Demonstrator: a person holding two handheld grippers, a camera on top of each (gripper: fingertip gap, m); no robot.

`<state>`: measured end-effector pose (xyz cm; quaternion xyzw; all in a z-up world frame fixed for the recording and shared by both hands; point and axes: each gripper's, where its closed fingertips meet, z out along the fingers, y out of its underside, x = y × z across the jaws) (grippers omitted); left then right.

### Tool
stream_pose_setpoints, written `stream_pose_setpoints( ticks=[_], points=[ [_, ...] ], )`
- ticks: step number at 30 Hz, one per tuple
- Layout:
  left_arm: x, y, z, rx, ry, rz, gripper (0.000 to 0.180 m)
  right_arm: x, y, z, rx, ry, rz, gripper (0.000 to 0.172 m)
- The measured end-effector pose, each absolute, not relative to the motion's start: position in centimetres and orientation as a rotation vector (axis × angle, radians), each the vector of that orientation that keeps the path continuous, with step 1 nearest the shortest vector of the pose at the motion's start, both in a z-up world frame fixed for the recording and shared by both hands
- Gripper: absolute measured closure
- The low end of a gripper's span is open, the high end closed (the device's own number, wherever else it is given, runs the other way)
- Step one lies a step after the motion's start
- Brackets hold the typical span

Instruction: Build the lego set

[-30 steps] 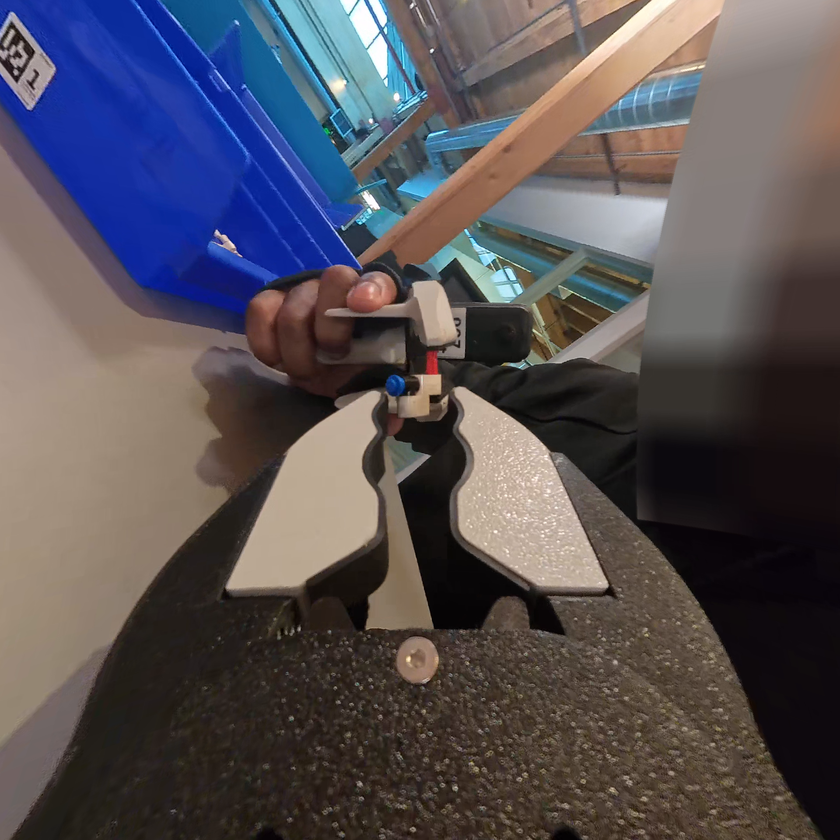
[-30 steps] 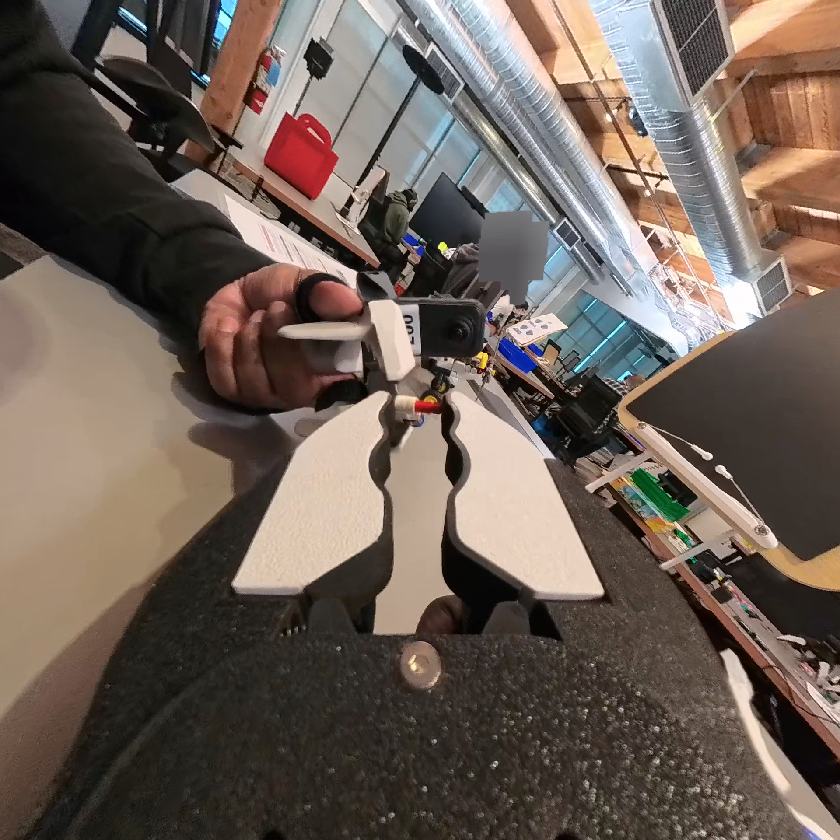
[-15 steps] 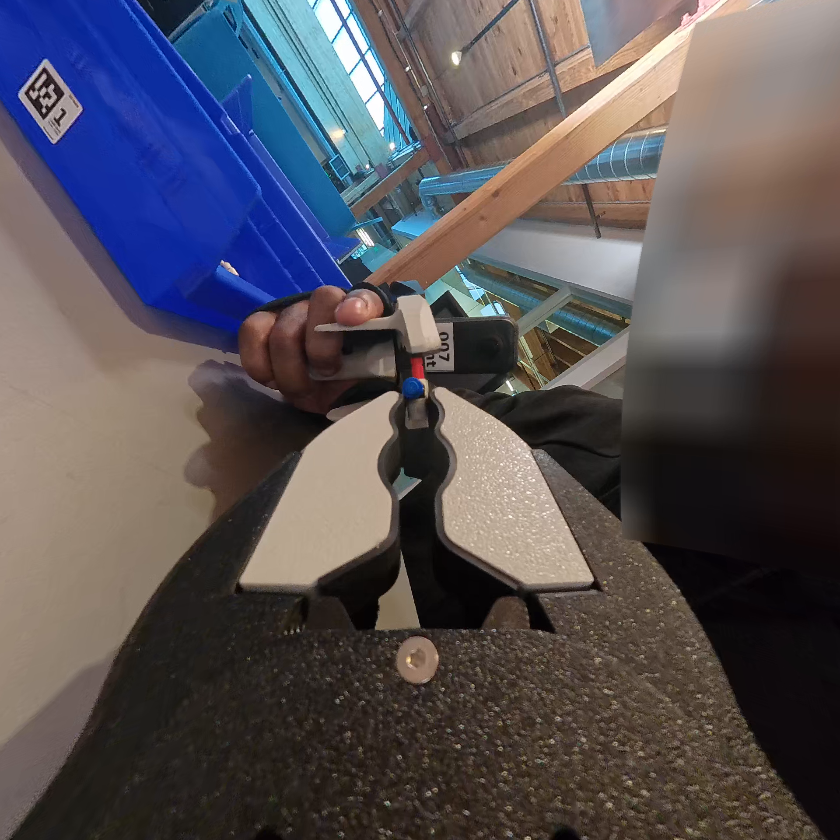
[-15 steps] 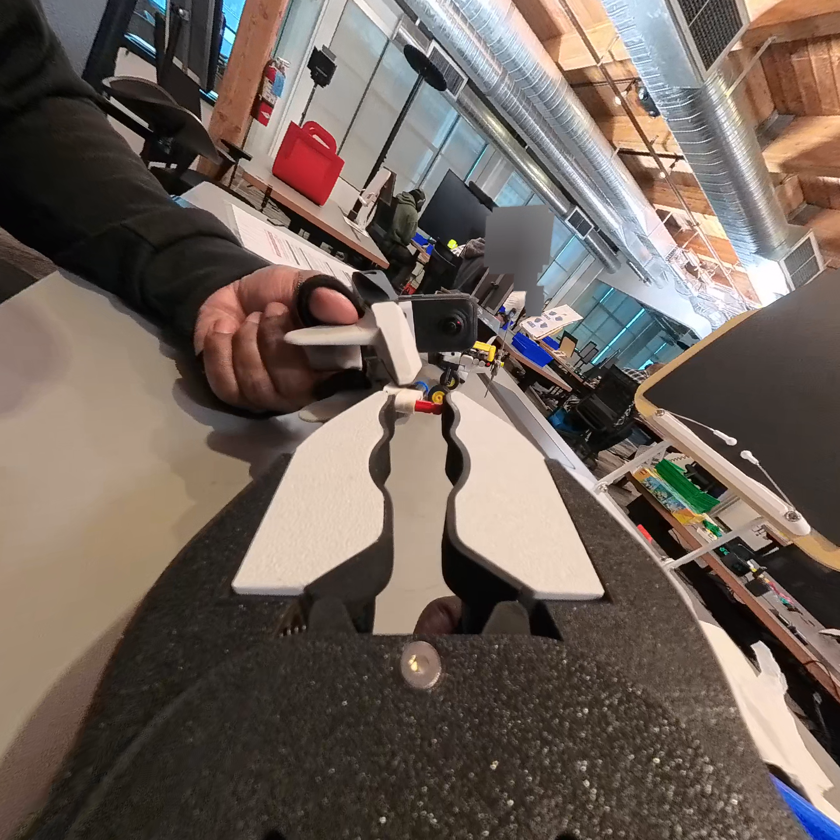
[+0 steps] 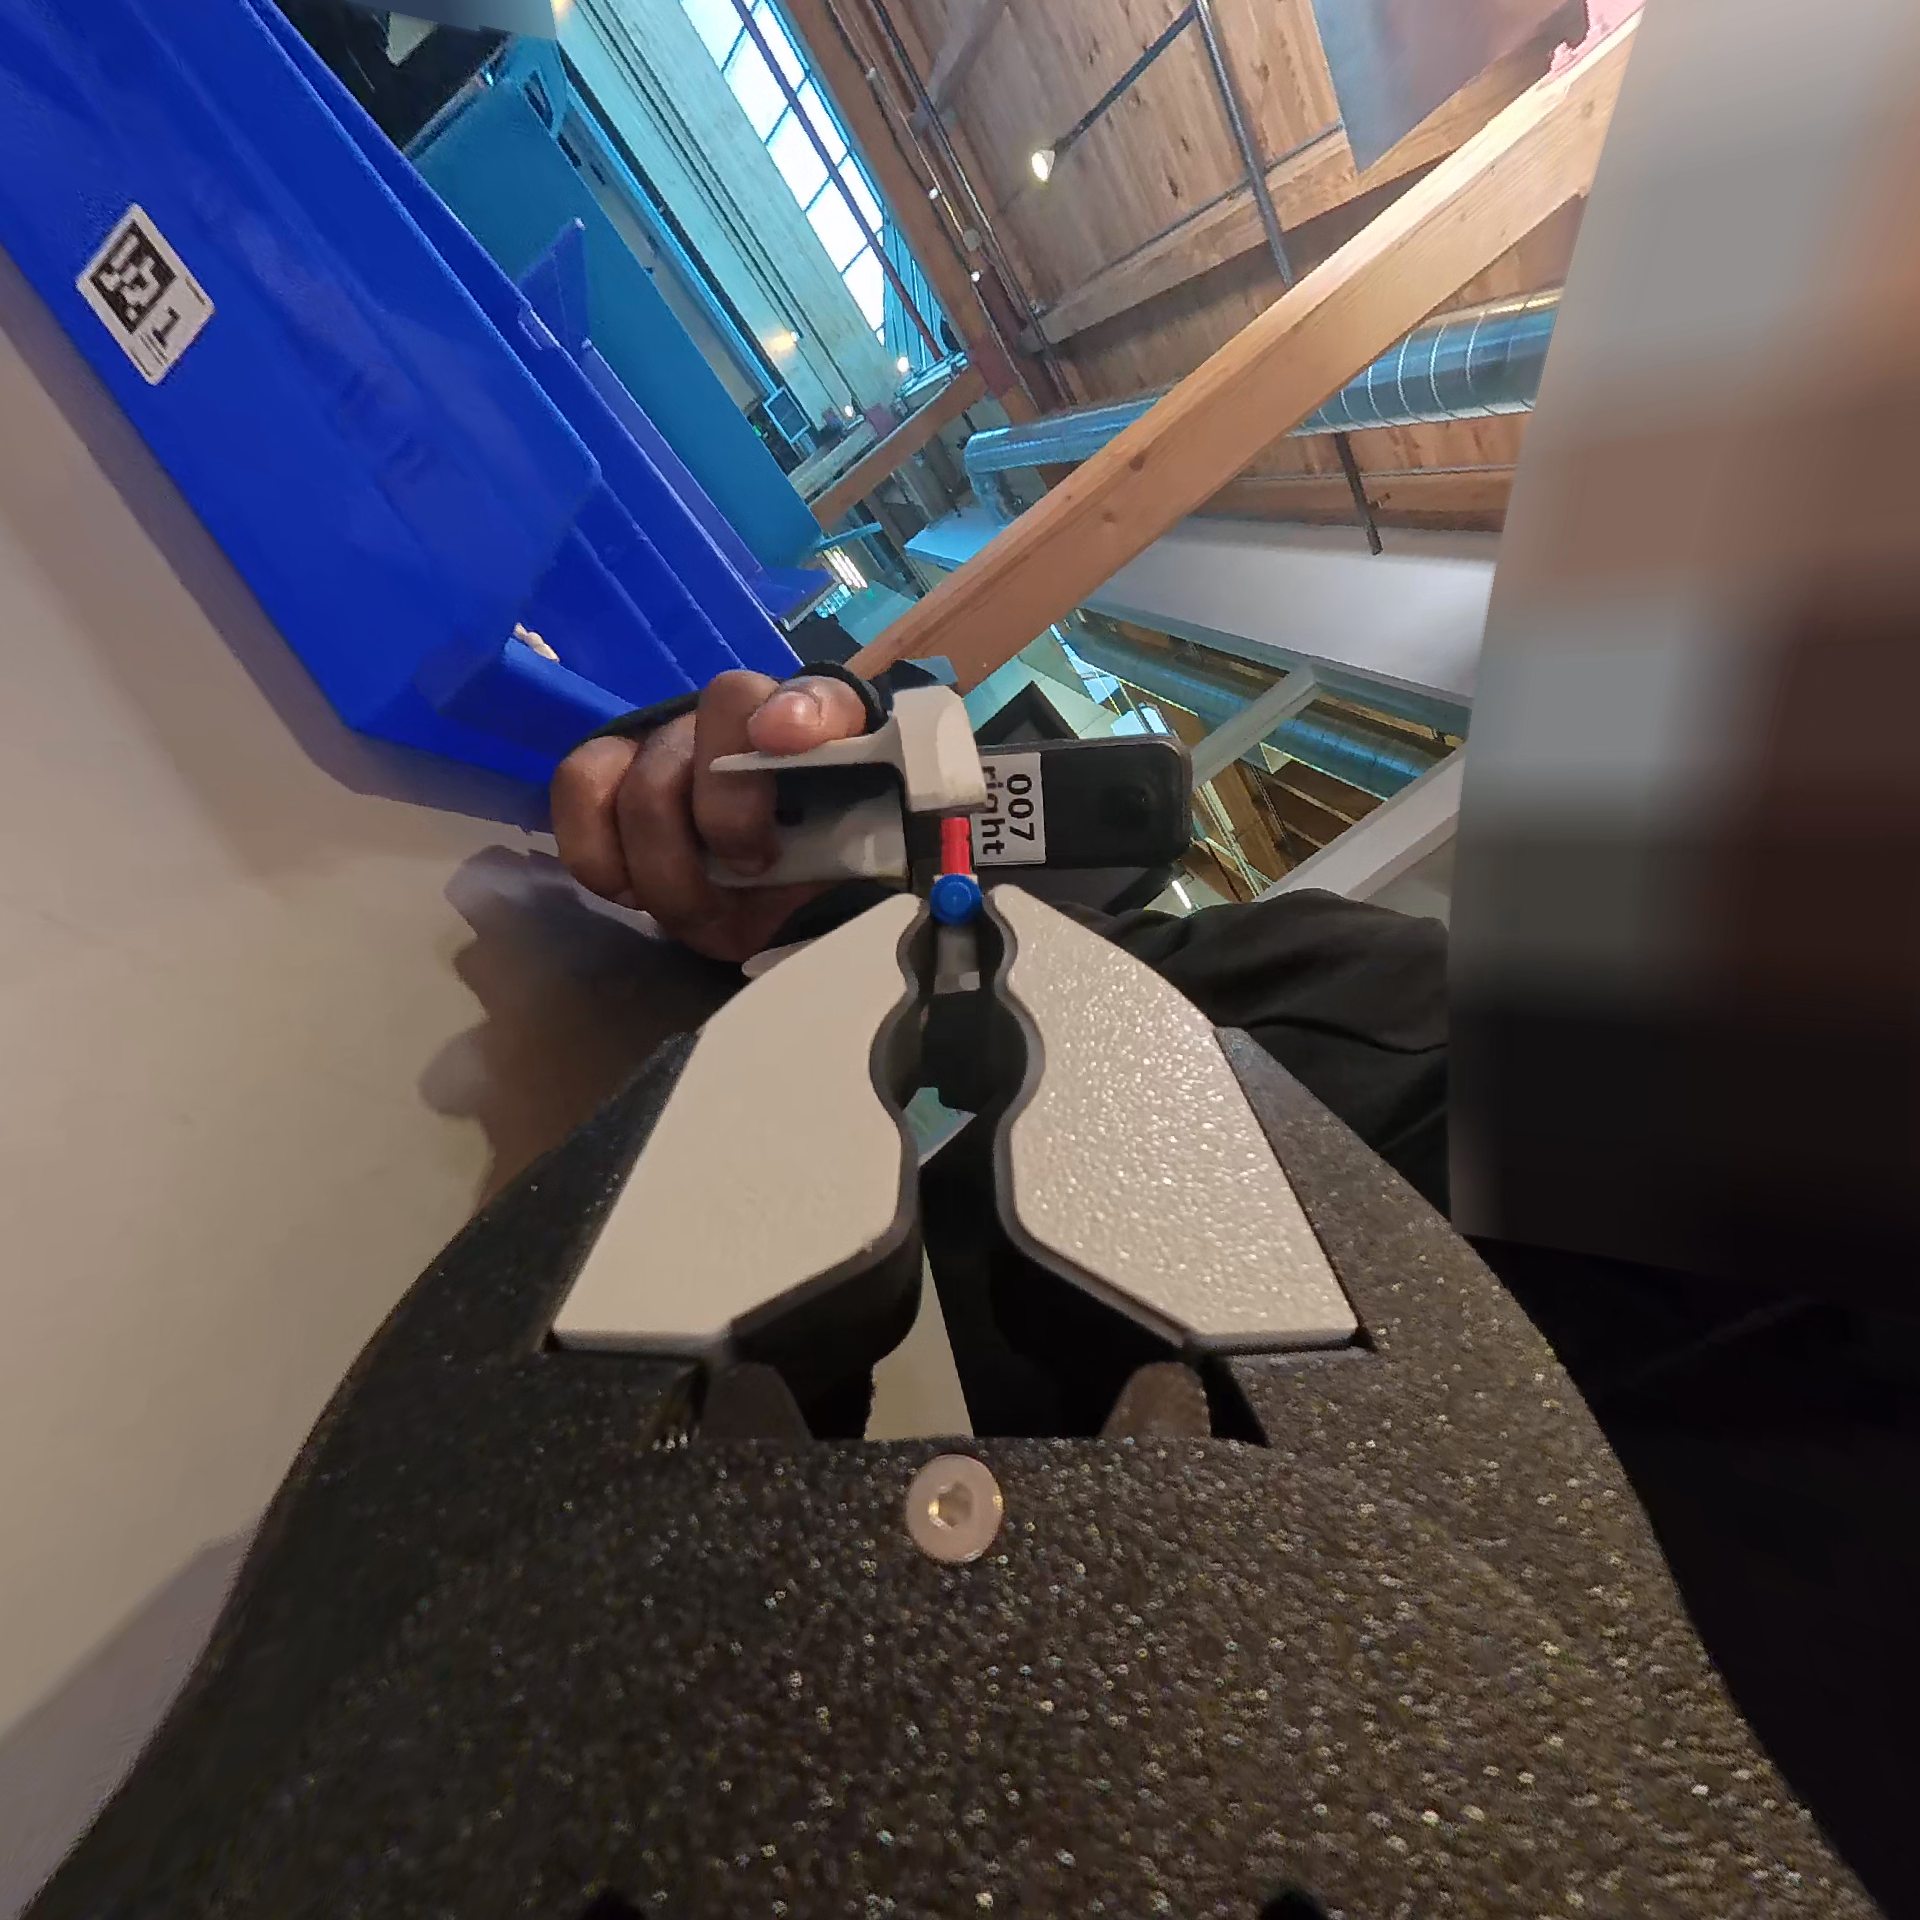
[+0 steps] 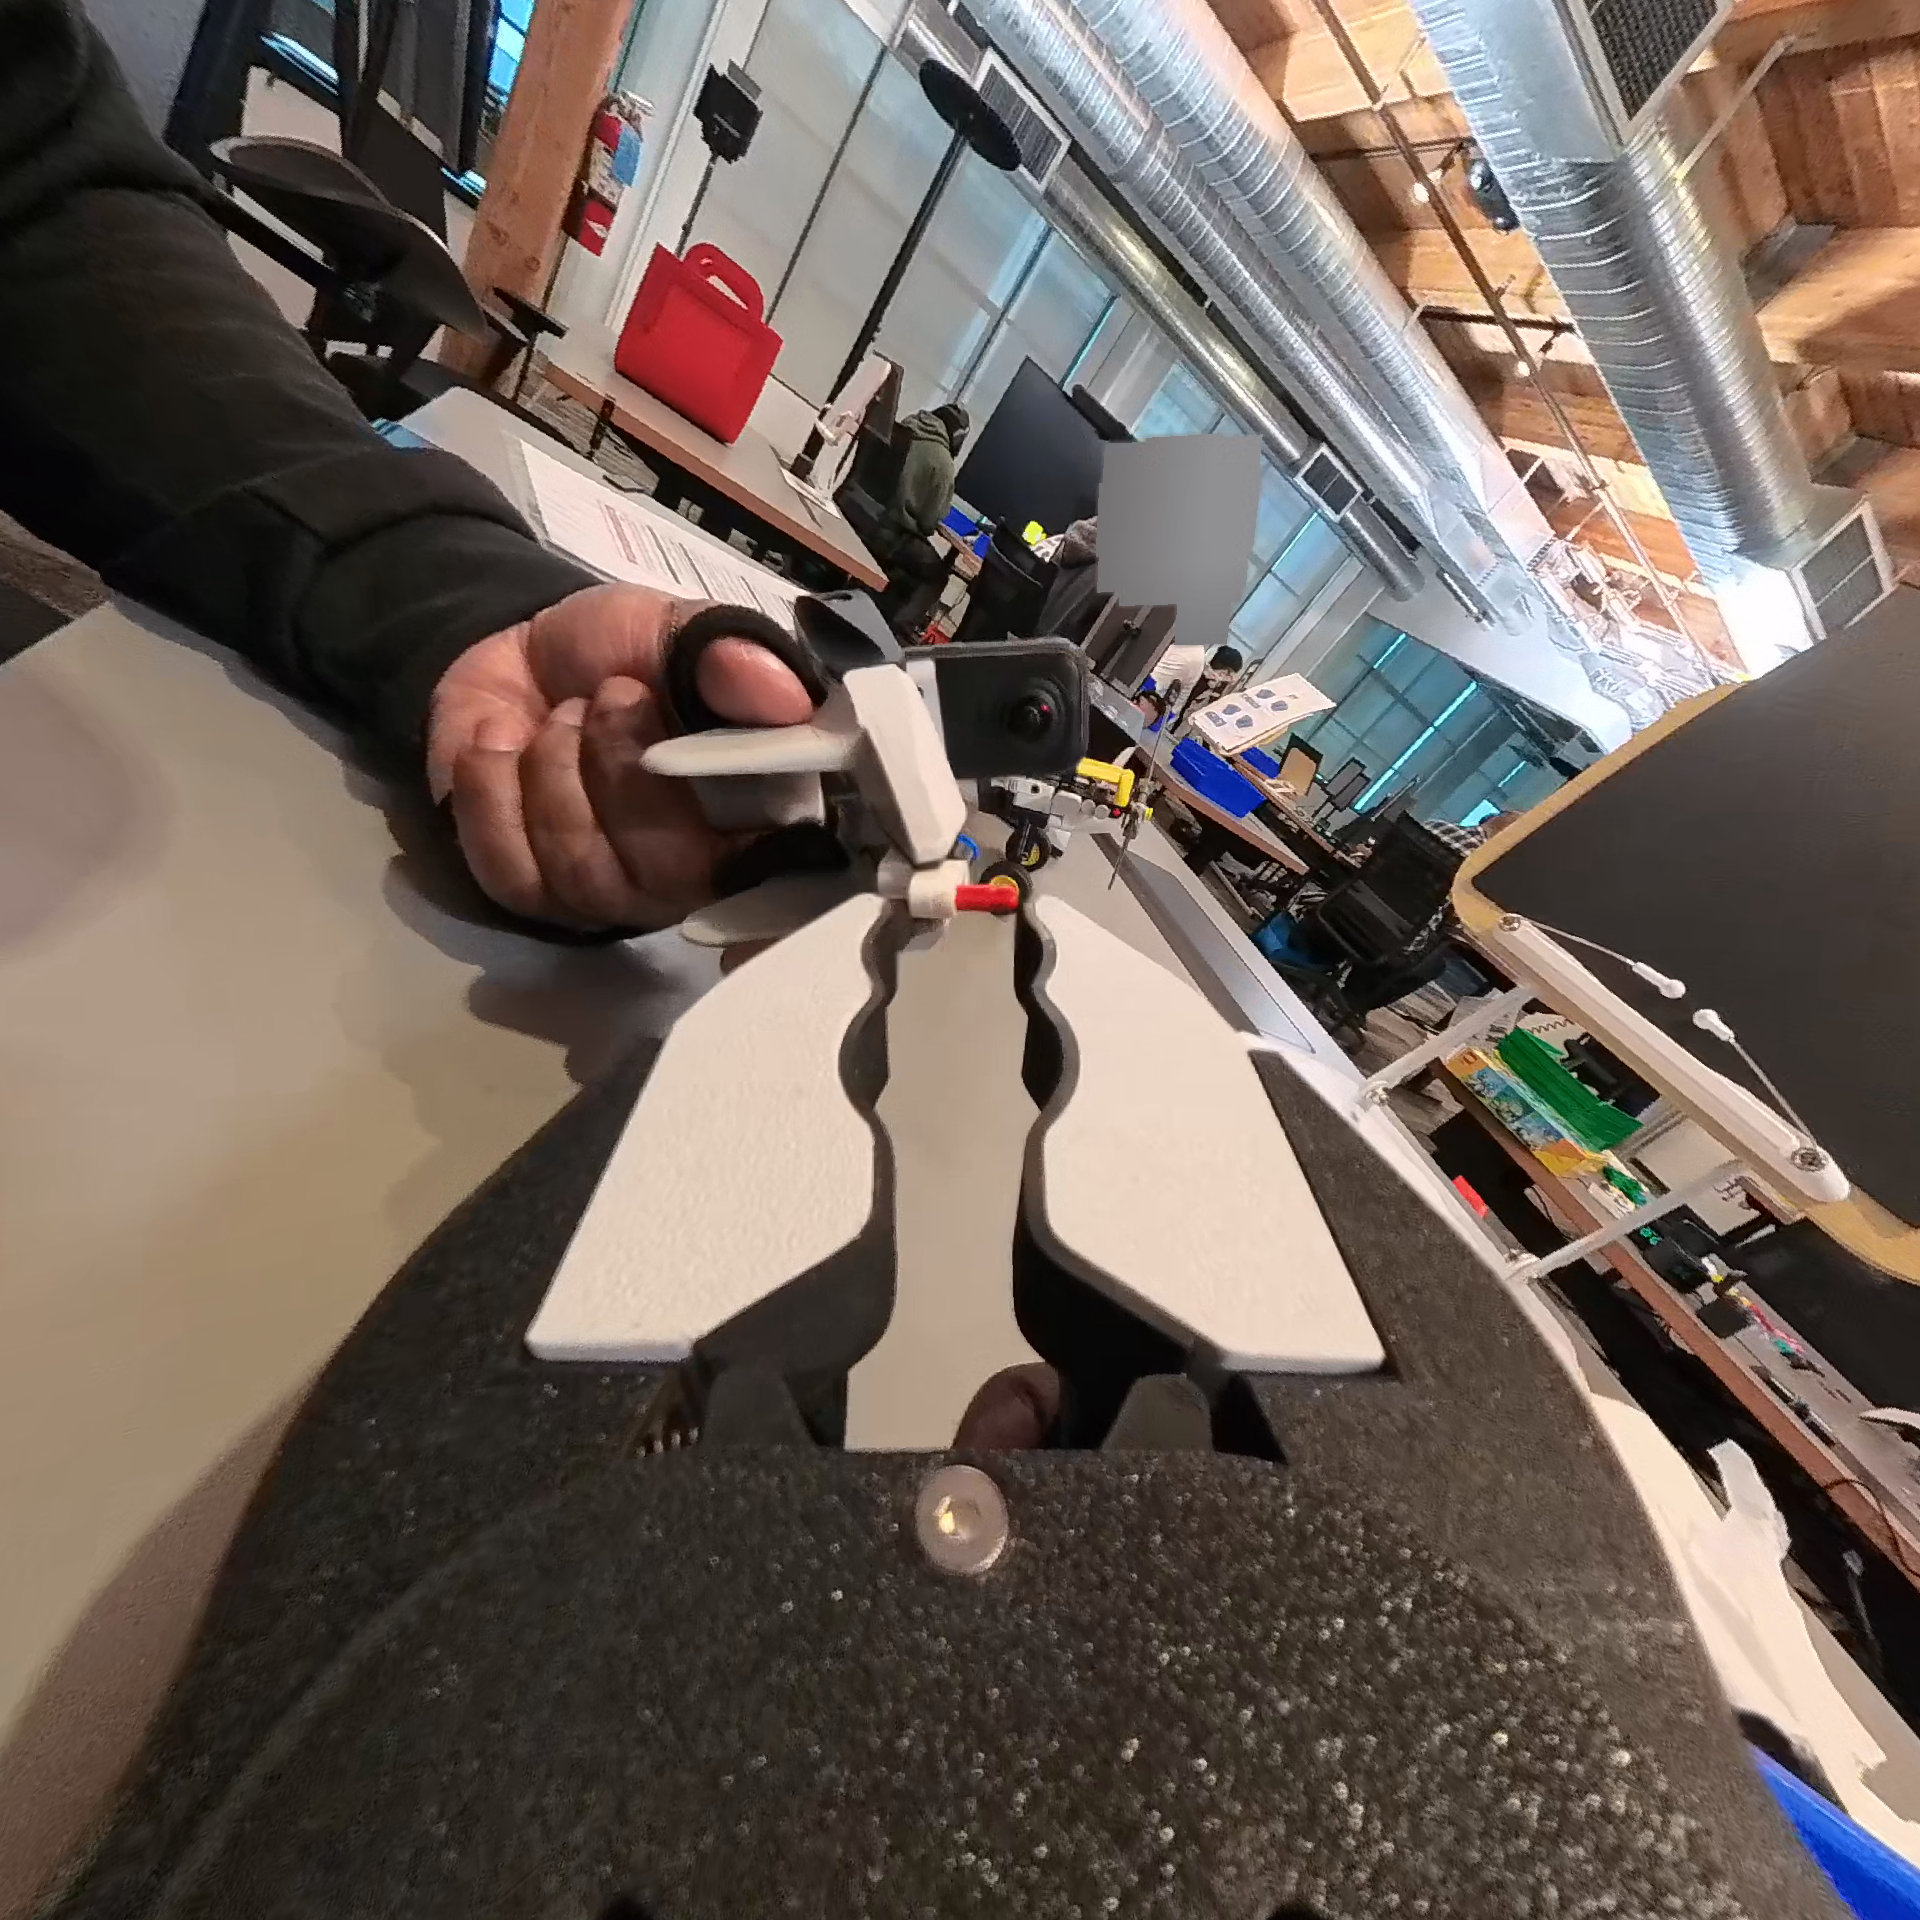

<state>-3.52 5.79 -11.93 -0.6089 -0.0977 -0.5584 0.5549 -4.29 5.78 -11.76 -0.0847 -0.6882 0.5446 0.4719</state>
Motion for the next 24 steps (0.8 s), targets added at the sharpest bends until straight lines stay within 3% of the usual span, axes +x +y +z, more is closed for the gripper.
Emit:
stream_pose_setpoints(
  ticks=[24],
  points=[
    [-3.99, 6.37, -12.88, -1.494, -0.310, -1.289, 0.173, -4.96, 6.27, -12.78, -0.217, -1.730, 1.210, 0.154]
  ],
)
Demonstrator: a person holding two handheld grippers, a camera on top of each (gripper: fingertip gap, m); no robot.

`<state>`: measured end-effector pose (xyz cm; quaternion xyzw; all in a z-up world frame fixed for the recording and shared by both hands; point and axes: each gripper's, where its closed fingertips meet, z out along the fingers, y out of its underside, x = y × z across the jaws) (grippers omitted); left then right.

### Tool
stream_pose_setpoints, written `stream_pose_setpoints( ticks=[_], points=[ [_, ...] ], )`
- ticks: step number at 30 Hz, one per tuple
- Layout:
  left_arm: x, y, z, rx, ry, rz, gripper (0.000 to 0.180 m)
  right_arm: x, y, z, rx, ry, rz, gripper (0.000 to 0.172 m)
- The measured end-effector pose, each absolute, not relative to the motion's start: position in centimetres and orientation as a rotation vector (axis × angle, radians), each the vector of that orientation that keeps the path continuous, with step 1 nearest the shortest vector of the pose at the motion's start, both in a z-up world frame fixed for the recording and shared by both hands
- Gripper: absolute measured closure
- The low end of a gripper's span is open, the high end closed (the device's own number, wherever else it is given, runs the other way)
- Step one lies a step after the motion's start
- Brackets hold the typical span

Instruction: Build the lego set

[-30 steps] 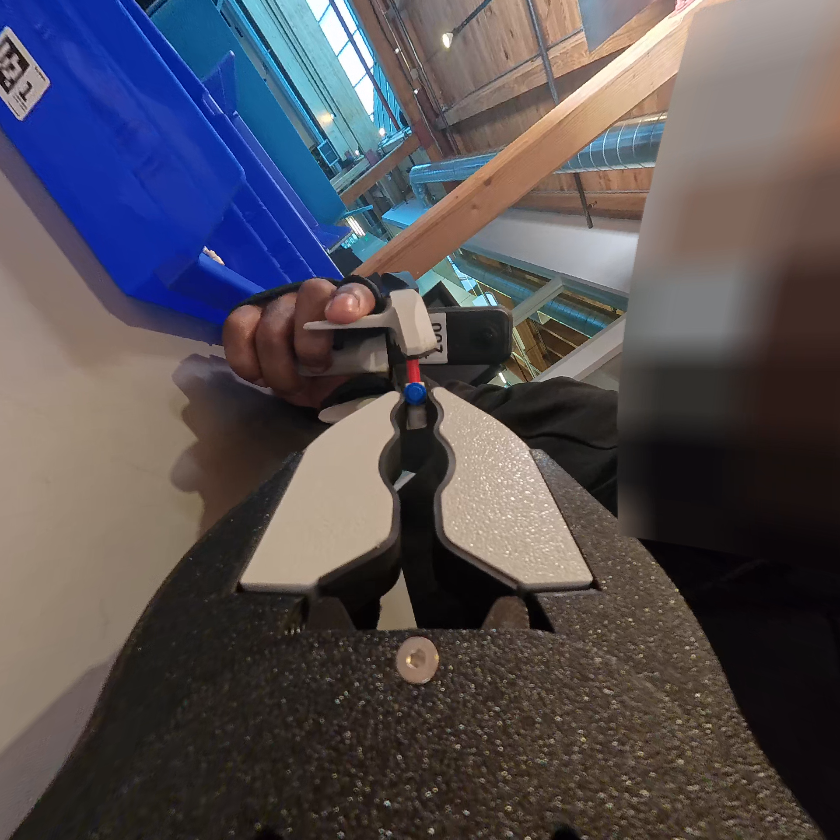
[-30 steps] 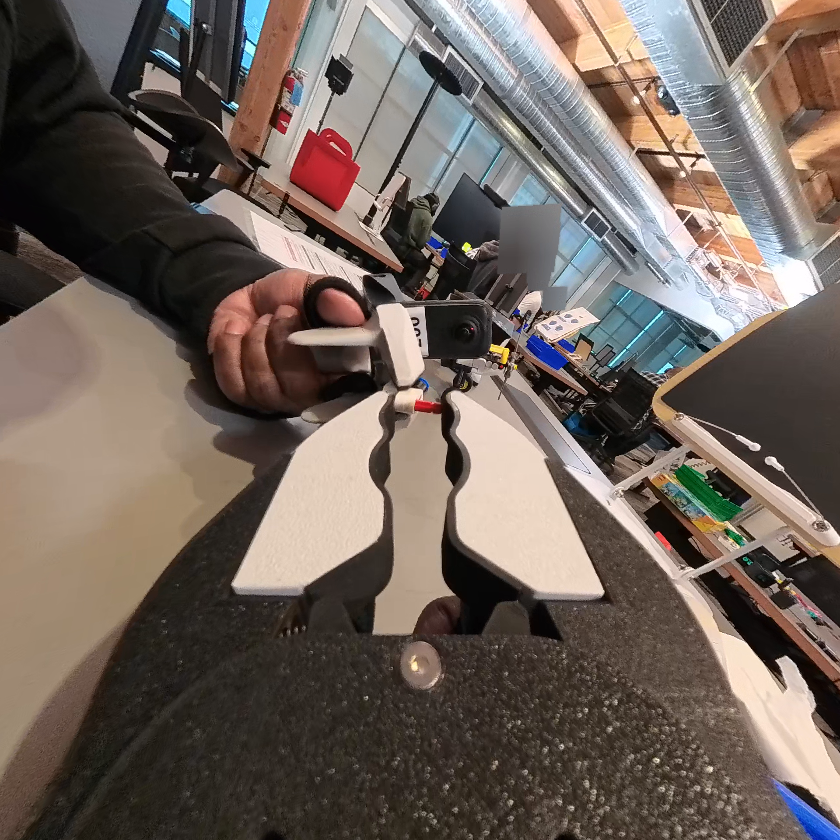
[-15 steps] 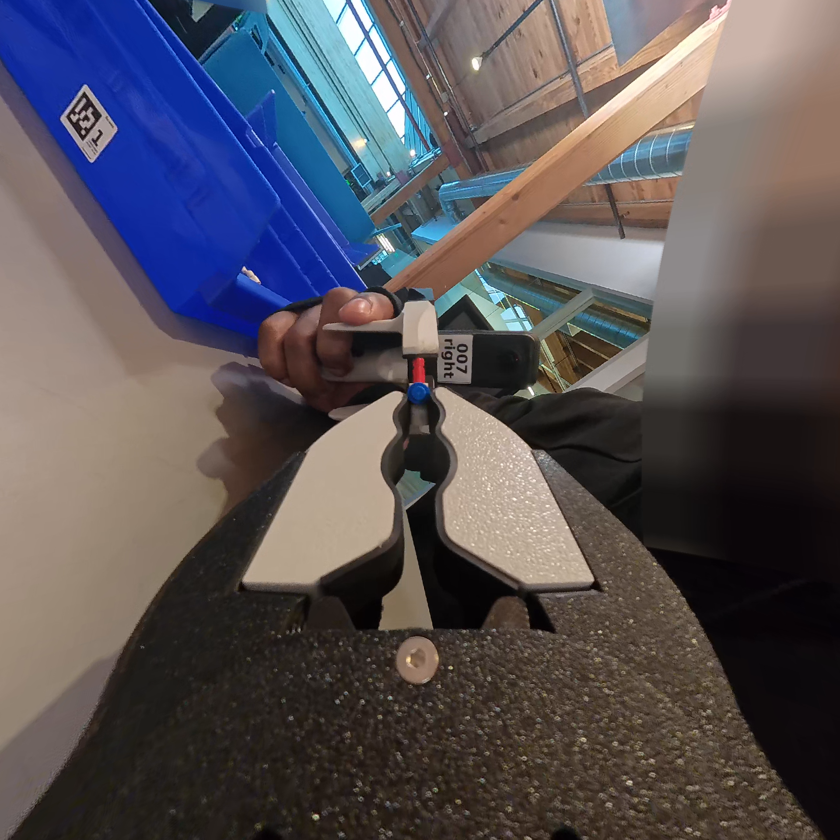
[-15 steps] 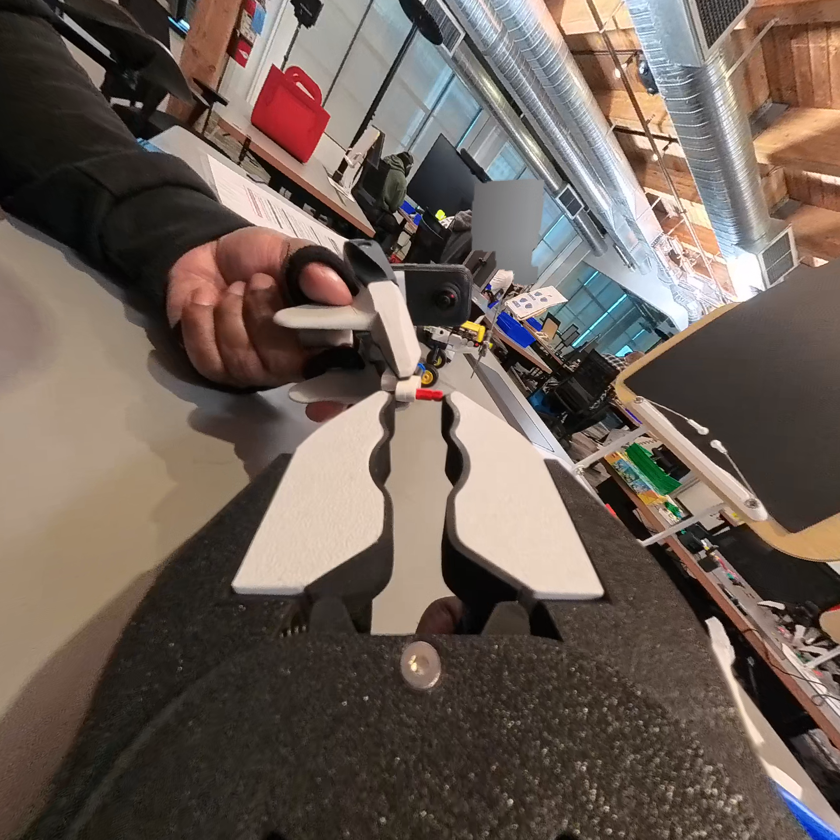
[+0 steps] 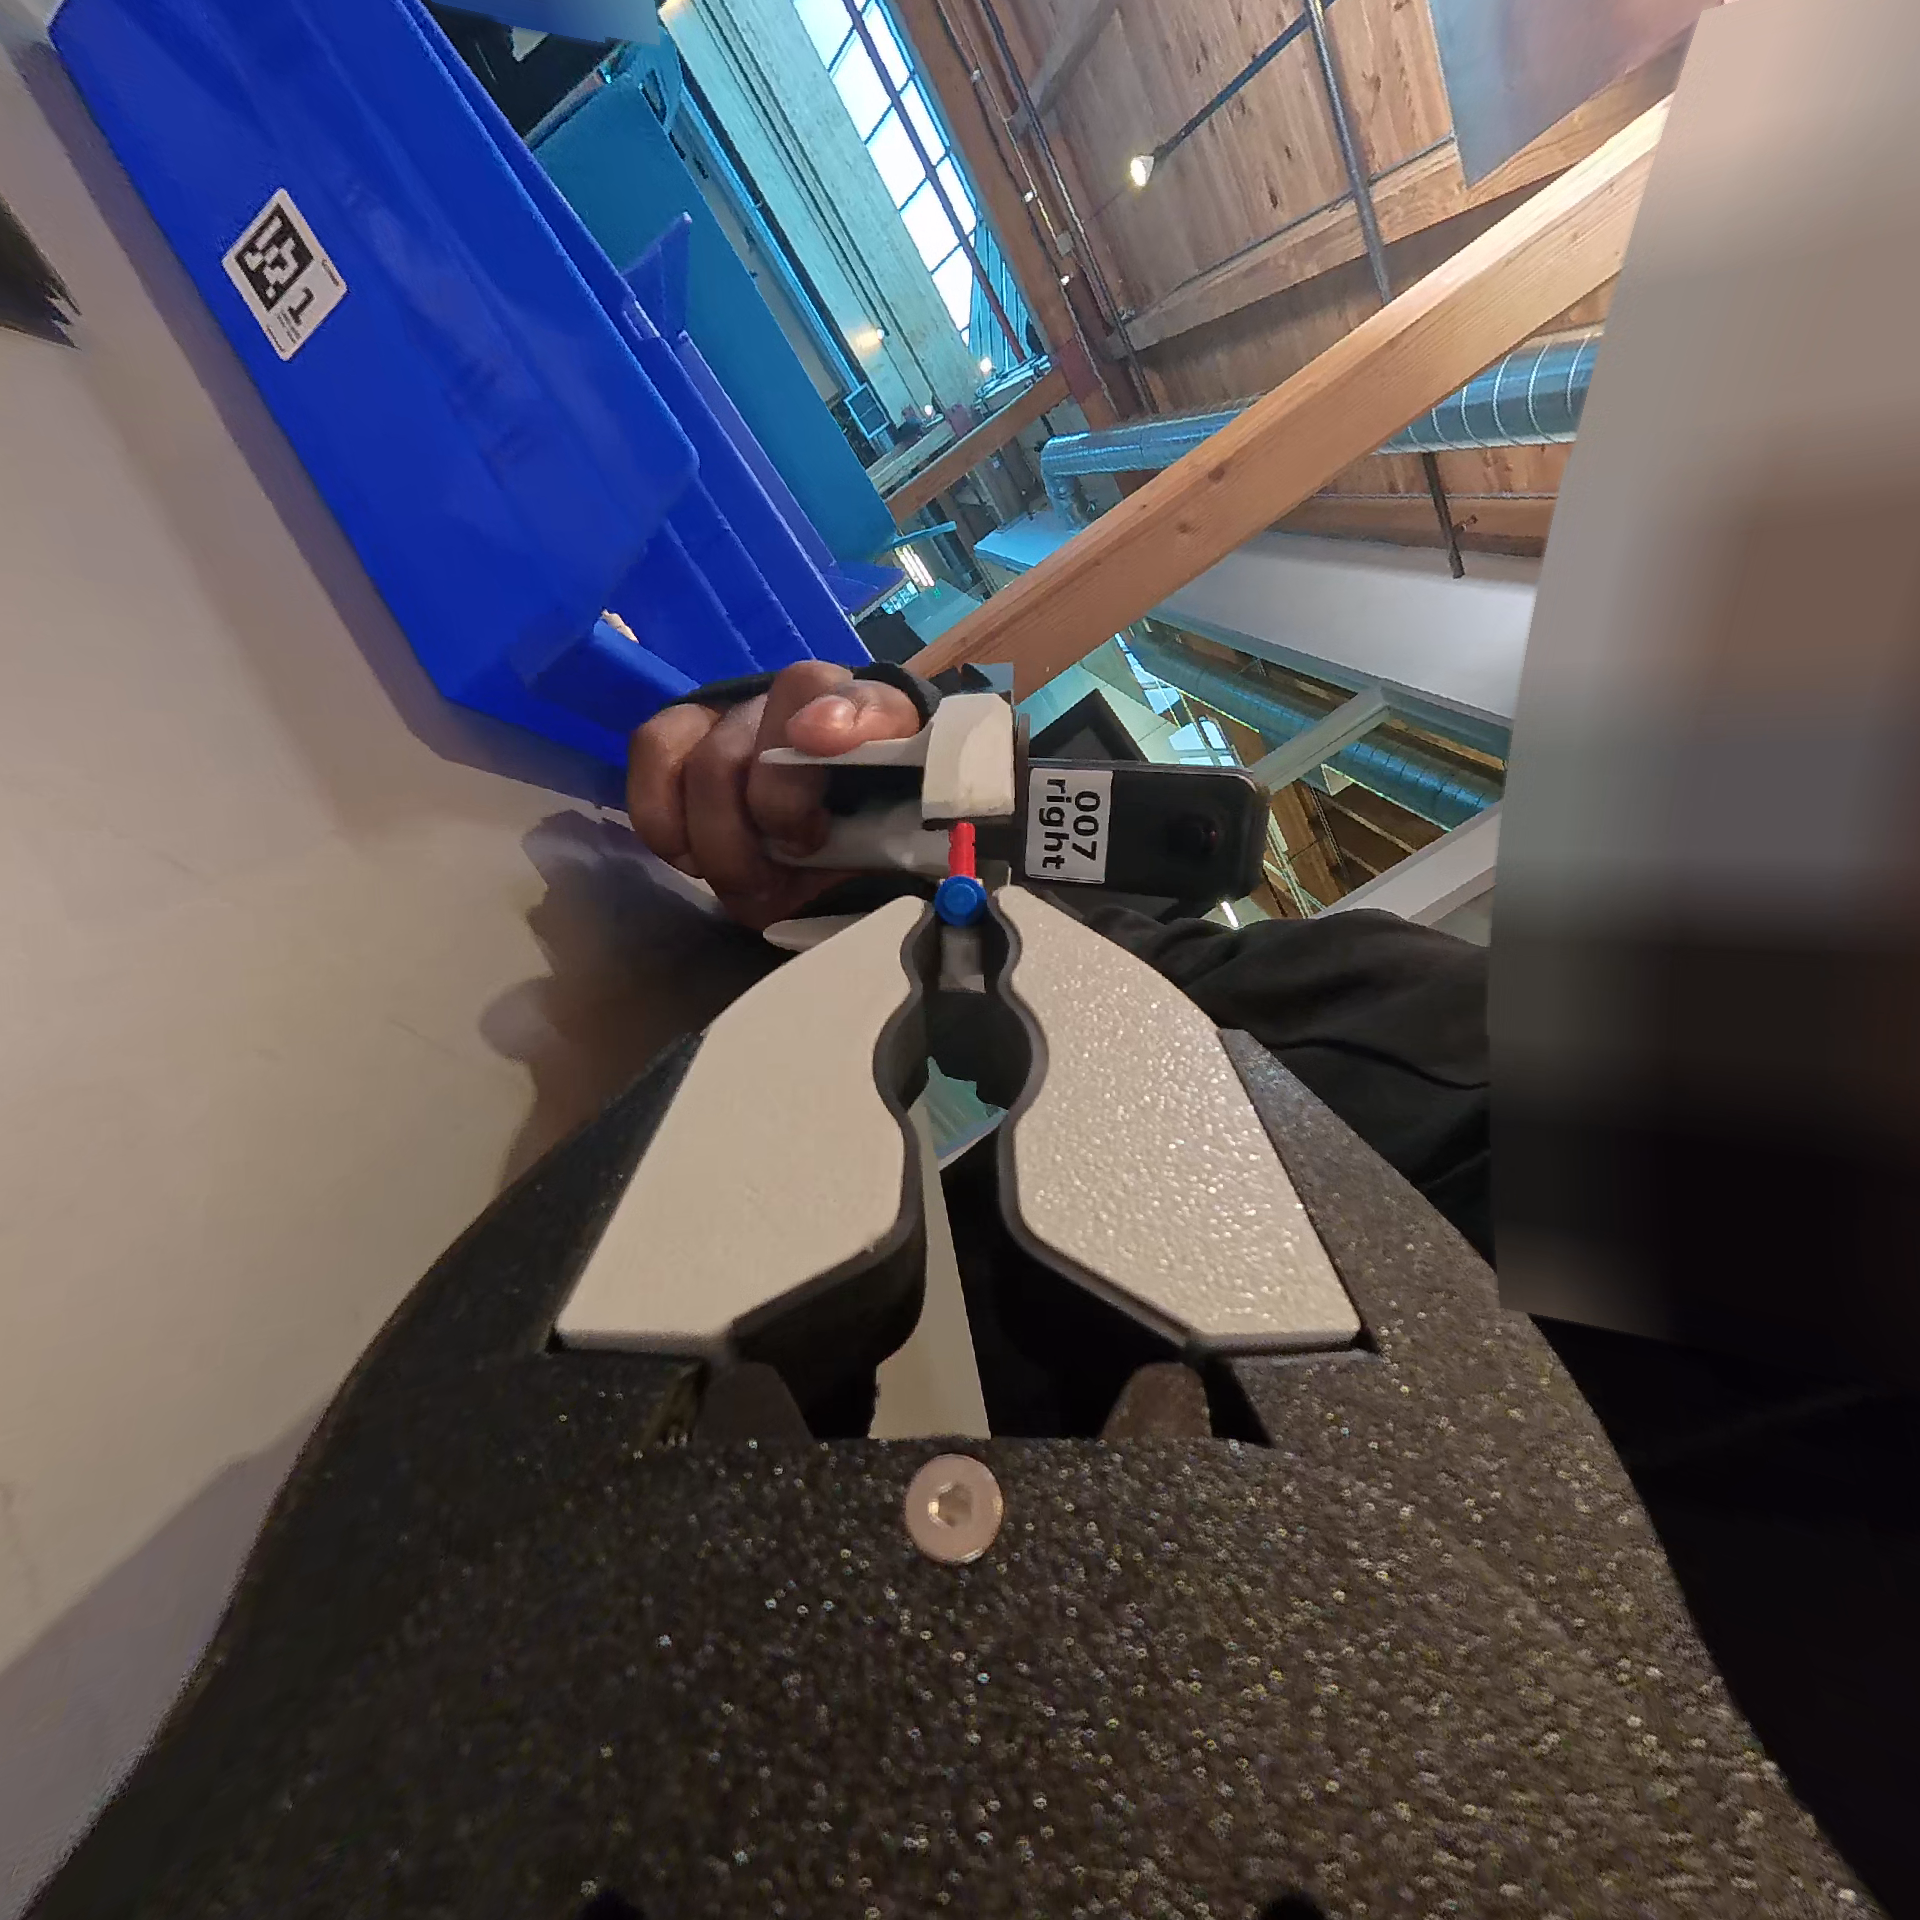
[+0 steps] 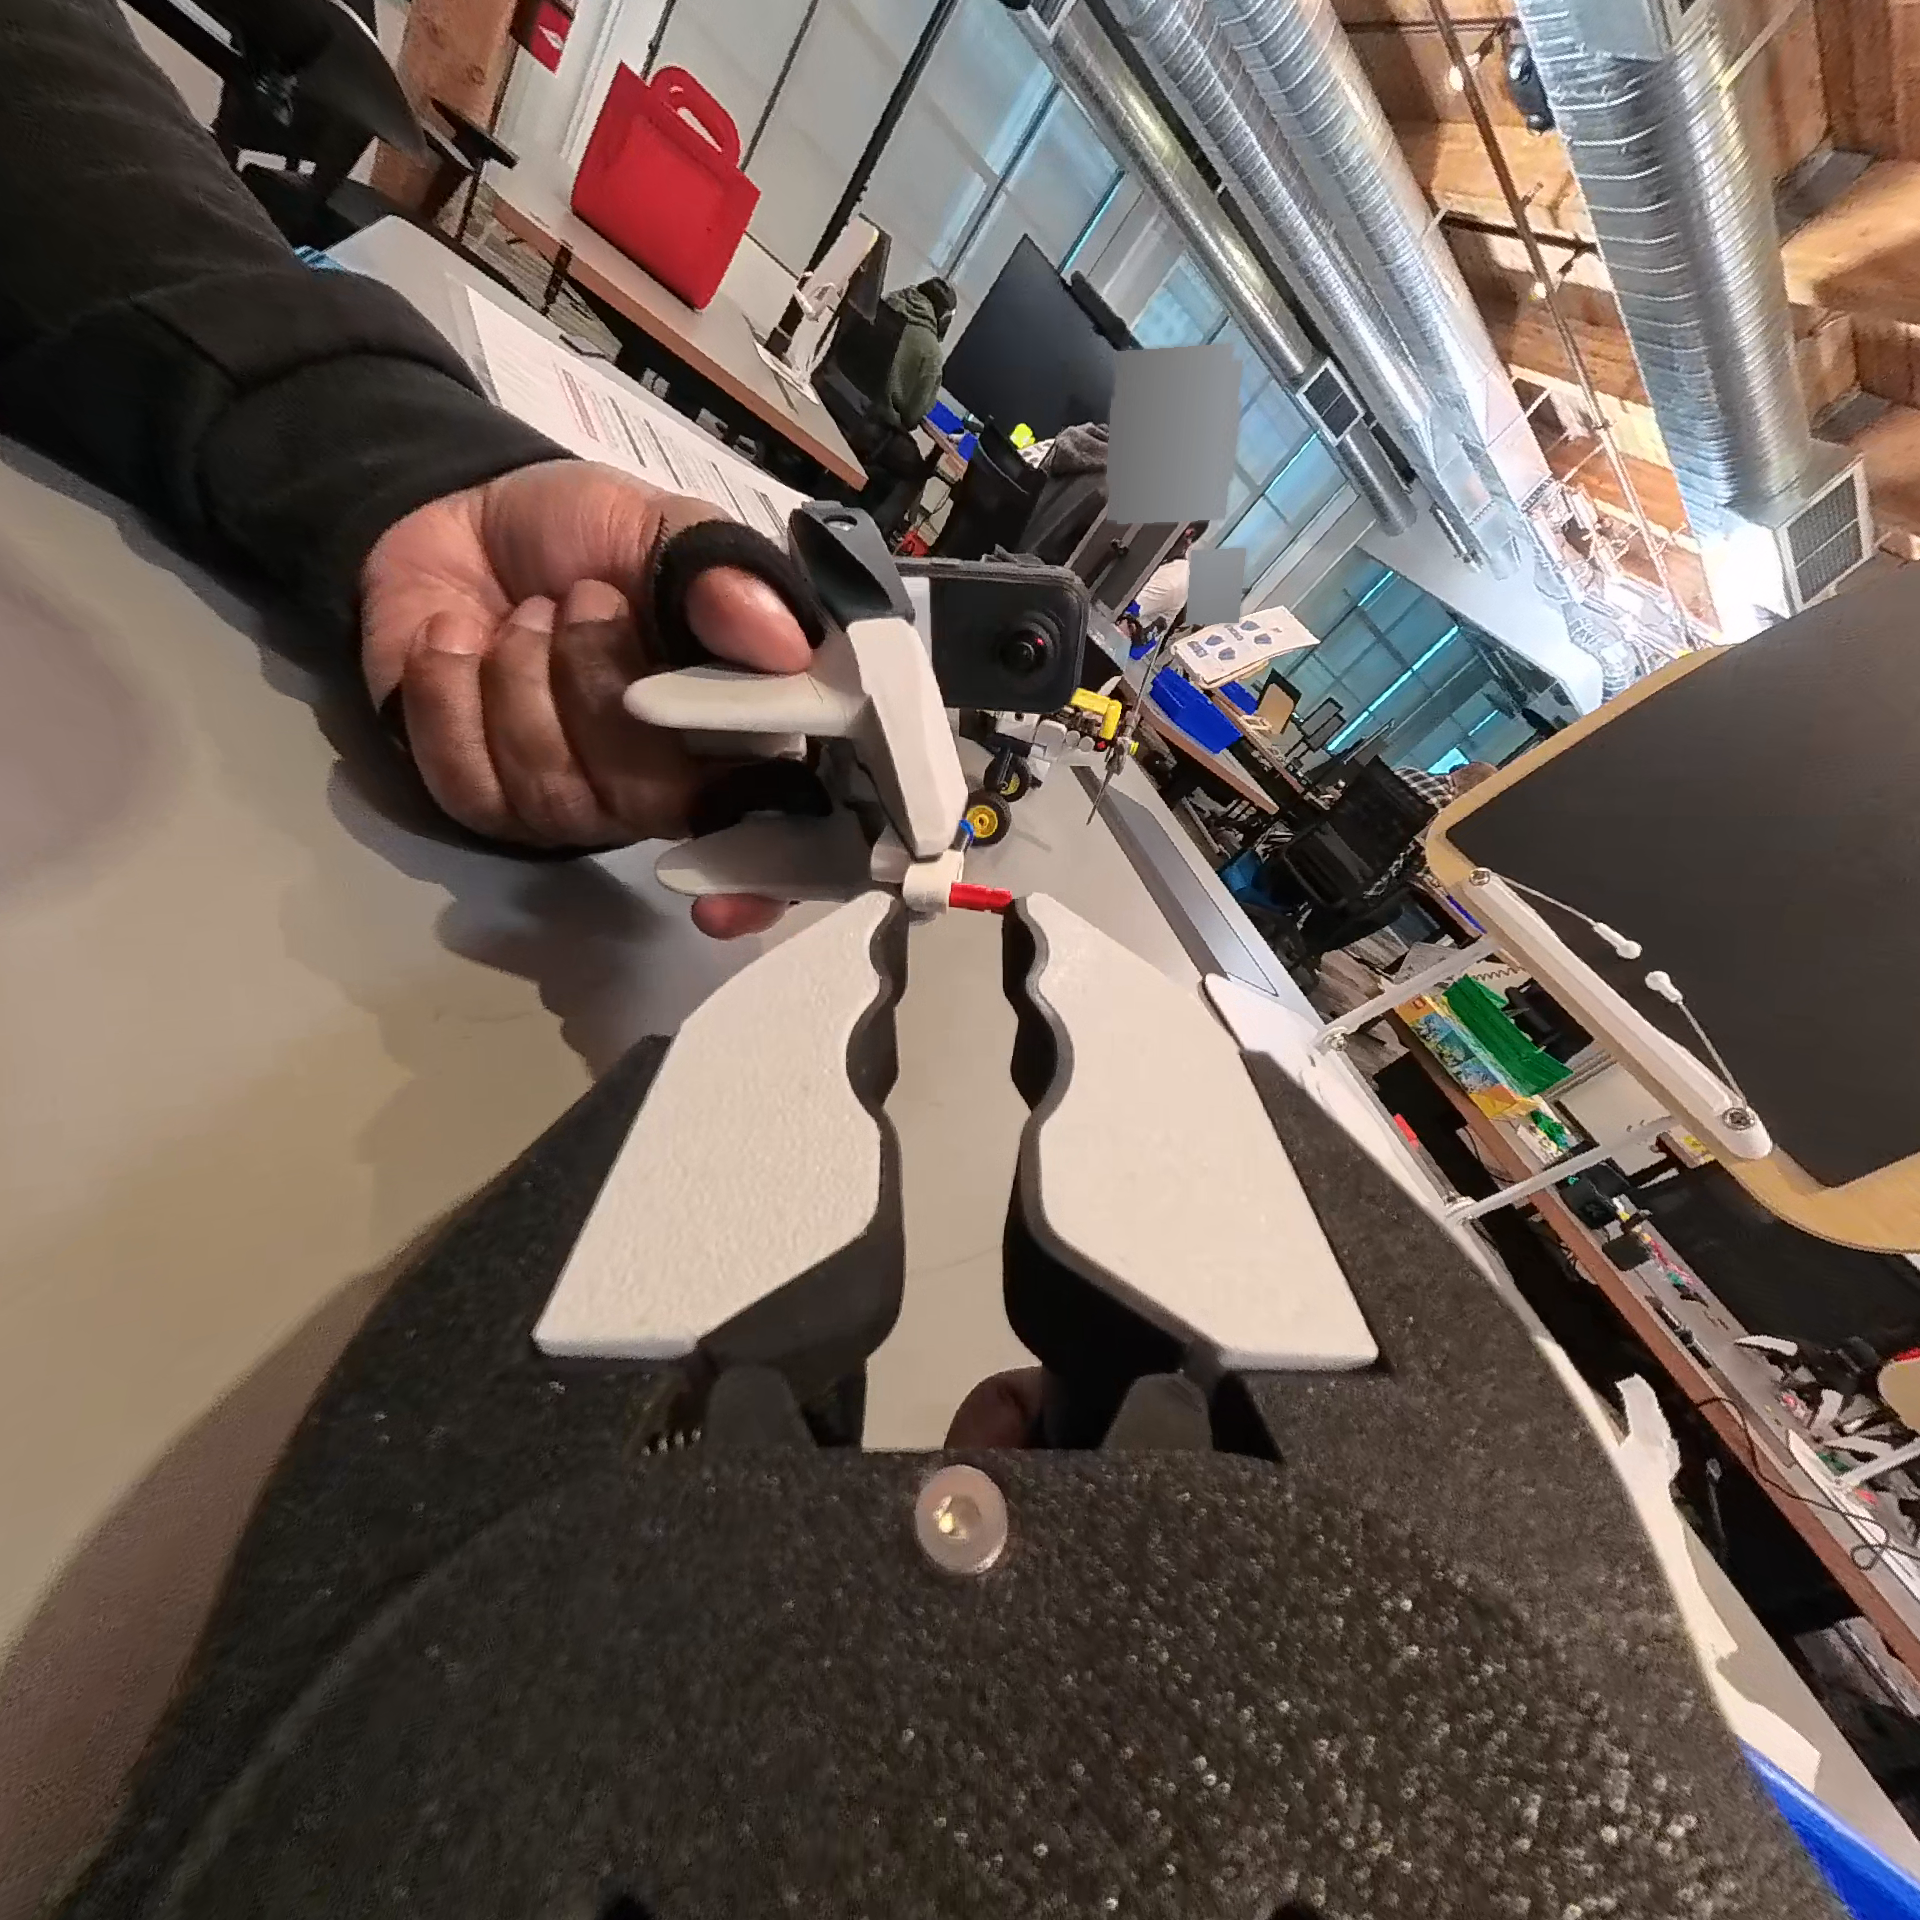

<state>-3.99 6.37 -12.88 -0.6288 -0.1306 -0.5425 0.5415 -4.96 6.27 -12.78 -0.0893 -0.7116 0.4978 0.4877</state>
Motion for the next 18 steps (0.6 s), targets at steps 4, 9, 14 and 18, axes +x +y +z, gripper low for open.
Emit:
stream_pose_setpoints(
  ticks=[4, 9, 14, 18],
  points=[
    [-4.08, 6.44, -12.94, -1.493, -0.321, -1.273, 0.173, -5.07, 6.33, -12.87, -0.235, -1.739, 1.211, 0.154],
    [-4.18, 6.51, -12.95, -1.486, -0.335, -1.271, 0.173, -5.16, 6.40, -12.94, -0.254, -1.748, 1.209, 0.155],
    [-4.35, 6.56, -12.99, -1.483, -0.349, -1.260, 0.173, -5.31, 6.49, -13.03, -0.263, -1.746, 1.173, 0.155],
    [-4.46, 6.61, -13.08, -1.485, -0.359, -1.247, 0.173, -5.46, 6.57, -13.17, -0.277, -1.747, 1.149, 0.155]
  ],
)
